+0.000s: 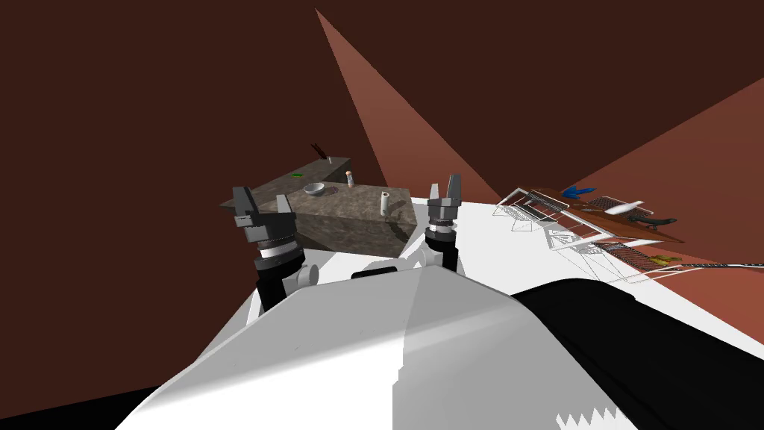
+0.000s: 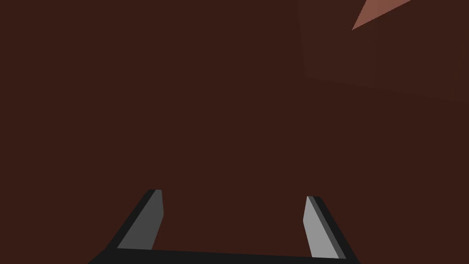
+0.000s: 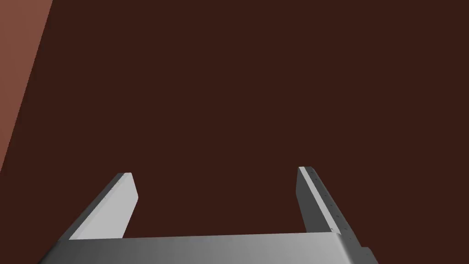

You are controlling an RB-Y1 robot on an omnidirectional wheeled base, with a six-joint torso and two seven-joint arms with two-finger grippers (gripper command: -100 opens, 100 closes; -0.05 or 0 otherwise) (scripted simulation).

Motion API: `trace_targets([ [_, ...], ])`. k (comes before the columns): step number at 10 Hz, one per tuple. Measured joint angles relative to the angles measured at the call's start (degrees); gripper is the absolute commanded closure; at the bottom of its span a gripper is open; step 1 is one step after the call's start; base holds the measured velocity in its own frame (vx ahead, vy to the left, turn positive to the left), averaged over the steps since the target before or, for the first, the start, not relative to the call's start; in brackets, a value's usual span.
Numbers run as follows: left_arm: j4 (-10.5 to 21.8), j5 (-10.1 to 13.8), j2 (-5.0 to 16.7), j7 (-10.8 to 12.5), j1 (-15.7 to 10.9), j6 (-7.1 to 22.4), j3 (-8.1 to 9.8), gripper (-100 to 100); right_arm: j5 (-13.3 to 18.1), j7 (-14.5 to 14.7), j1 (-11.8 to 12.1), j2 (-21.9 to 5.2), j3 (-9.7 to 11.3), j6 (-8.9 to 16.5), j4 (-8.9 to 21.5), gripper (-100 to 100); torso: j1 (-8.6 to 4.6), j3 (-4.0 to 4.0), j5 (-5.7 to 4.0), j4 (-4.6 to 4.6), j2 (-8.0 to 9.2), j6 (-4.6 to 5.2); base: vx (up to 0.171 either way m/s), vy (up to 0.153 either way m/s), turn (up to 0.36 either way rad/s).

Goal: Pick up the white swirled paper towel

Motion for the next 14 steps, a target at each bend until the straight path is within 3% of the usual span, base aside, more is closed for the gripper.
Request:
trace_targets([
  [3, 0.00, 0.00, 0.00, 0.00, 0.00, 0.00, 0.00, 0, 1.34, 1.07, 0.40, -4.21, -0.49, -0.25, 1.19, -100, 0.19, -0.02, 0.04, -0.01, -0.04, 0.00, 0.014, 0.058, -0.038],
  [7, 0.00, 0.00, -0.01, 0.00, 0.00, 0.00, -0.01, 0, 4.76, 3.61, 0.91, -8.79, -3.03, -0.37, 4.40, -100, 0.34, -0.09, 0.08, -0.04, -0.15, 0.01, 0.038, 0.094, -0.061],
  [14, 0.00, 0.00, -0.01, 0.00, 0.00, 0.00, -0.01, 0, 14.92, 11.01, 0.82, -10.52, -8.58, -1.05, 14.28, -100, 0.52, -0.08, 0.12, -0.03, -0.14, 0.00, 0.049, 0.133, -0.080],
])
